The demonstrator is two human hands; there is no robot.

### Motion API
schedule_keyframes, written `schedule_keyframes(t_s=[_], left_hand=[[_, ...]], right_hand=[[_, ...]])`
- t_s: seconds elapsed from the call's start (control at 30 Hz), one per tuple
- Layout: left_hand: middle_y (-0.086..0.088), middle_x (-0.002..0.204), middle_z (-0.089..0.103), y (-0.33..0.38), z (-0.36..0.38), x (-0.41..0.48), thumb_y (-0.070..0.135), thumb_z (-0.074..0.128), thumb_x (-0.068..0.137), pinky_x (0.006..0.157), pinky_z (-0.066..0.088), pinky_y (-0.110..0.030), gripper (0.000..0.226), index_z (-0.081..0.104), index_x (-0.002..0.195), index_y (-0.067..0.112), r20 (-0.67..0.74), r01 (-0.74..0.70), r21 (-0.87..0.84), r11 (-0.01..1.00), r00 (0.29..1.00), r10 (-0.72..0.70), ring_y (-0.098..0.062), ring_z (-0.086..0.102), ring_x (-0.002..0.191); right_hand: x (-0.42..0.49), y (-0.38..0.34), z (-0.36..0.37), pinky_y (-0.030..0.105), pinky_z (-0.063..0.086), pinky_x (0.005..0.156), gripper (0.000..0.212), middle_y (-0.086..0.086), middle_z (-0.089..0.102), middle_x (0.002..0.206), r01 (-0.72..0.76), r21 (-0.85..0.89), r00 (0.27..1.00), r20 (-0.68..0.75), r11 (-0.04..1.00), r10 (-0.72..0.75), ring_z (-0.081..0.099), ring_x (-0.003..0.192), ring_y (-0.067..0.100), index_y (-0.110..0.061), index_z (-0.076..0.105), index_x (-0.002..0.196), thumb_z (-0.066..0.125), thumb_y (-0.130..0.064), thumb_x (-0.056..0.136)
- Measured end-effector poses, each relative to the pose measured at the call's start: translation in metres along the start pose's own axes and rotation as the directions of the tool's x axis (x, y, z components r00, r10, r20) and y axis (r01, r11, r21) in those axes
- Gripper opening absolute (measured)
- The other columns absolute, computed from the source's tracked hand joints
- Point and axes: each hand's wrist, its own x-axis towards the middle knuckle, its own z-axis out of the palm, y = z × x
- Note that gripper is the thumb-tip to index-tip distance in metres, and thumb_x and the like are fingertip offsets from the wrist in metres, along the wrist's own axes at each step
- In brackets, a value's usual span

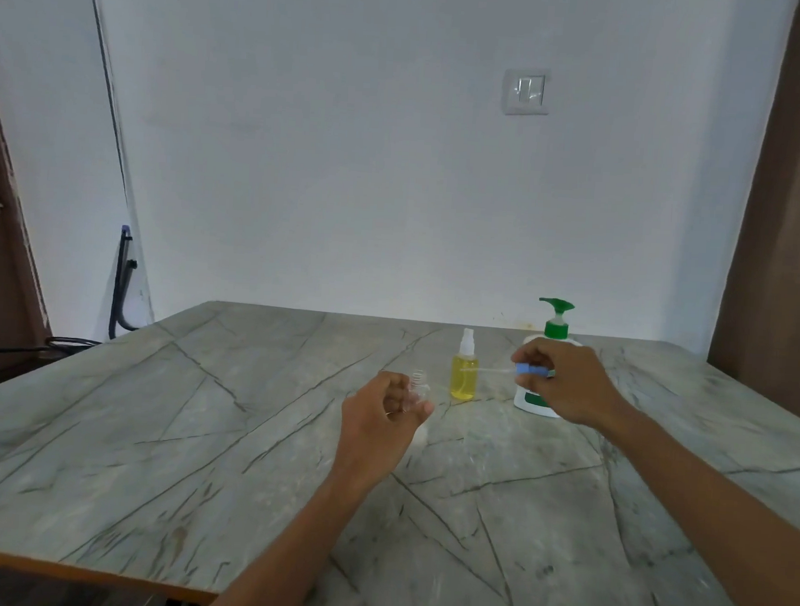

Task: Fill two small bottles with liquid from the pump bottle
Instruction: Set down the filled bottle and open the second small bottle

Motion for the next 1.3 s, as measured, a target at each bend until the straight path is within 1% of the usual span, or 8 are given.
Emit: schedule_keyframes(t_s=[0.1,0.23,0.4,0.5,0.63,0.8,1.1,1.3], left_hand=[[0.016,0.092,0.067,-0.004,0.002,0.001,0.037,0.076,0.078,0.070,0.048,-0.004,0.034,0.062,0.107,0.024,0.013,-0.018,0.002,1.000,1.000,0.018,0.004,0.064,0.085],[0.015,0.091,0.069,-0.010,0.005,0.001,0.039,0.077,0.077,0.075,0.053,-0.012,0.034,0.064,0.105,0.024,0.009,-0.030,-0.007,1.000,0.999,0.030,0.004,0.065,0.084],[0.016,0.092,0.068,-0.010,0.009,0.001,0.039,0.077,0.077,0.072,0.050,-0.007,0.036,0.063,0.107,0.025,0.016,-0.043,0.000,0.999,0.999,0.043,0.005,0.064,0.084],[0.017,0.093,0.068,-0.009,0.010,0.001,0.040,0.077,0.077,0.073,0.049,-0.006,0.037,0.063,0.107,0.025,0.027,-0.054,0.010,0.999,0.998,0.053,0.005,0.064,0.085],[0.019,0.091,0.066,-0.006,0.011,-0.001,0.039,0.076,0.078,0.071,0.046,-0.003,0.036,0.061,0.108,0.028,0.034,-0.063,0.017,0.998,0.997,0.062,0.008,0.062,0.083],[0.019,0.093,0.065,-0.005,0.012,-0.001,0.038,0.076,0.078,0.071,0.046,-0.002,0.037,0.061,0.110,0.026,0.037,-0.061,0.025,0.998,0.998,0.060,0.008,0.062,0.084],[0.017,0.096,0.067,-0.005,0.011,0.000,0.040,0.076,0.078,0.073,0.047,-0.003,0.039,0.061,0.111,0.025,0.028,-0.056,0.039,0.998,0.998,0.054,0.005,0.063,0.086],[0.012,0.099,0.069,-0.007,0.010,0.000,0.040,0.075,0.078,0.077,0.051,-0.010,0.040,0.062,0.112,0.022,0.017,-0.053,0.043,0.998,0.998,0.053,0.000,0.065,0.088]], right_hand=[[0.007,0.009,0.030,0.003,0.039,0.061,0.020,-0.003,0.064,0.095,-0.036,0.020,0.998,0.052,0.999,0.035,0.058,0.083,0.007,-0.015,0.066,0.101,0.073,-0.009,0.084],[0.017,0.015,0.062,0.005,0.036,0.065,0.020,-0.004,0.065,0.092,-0.015,-0.022,0.994,0.109,1.000,0.018,0.059,0.081,0.009,-0.019,0.064,0.096,0.074,-0.009,0.082],[0.027,0.021,0.081,0.021,0.046,0.072,0.016,0.000,0.067,0.098,-0.032,-0.111,0.990,0.135,0.993,0.047,0.061,0.083,0.013,-0.021,0.065,0.096,0.072,-0.014,0.085],[0.027,0.024,0.084,0.024,0.050,0.077,0.020,-0.001,0.066,0.102,-0.030,-0.177,0.988,0.142,0.984,0.056,0.061,0.087,0.014,-0.021,0.065,0.102,0.072,-0.013,0.084],[0.027,0.028,0.086,0.030,0.054,0.081,0.027,0.002,0.068,0.103,-0.009,-0.160,0.990,0.135,0.987,0.031,0.062,0.089,0.016,-0.018,0.063,0.103,0.075,-0.010,0.080],[0.027,0.029,0.086,0.025,0.050,0.081,0.030,0.001,0.067,0.106,0.008,-0.143,0.993,0.121,0.990,0.009,0.061,0.091,0.015,-0.017,0.062,0.108,0.076,-0.012,0.081],[0.026,0.029,0.082,0.029,0.051,0.088,0.039,0.002,0.067,0.112,-0.007,-0.154,0.991,0.128,0.988,0.027,0.061,0.098,0.016,-0.018,0.061,0.113,0.079,-0.016,0.079],[0.025,0.026,0.079,0.028,0.049,0.088,0.042,0.001,0.065,0.117,0.030,-0.182,0.992,0.128,0.983,-0.007,0.060,0.102,0.016,-0.018,0.060,0.117,0.078,-0.015,0.079]])
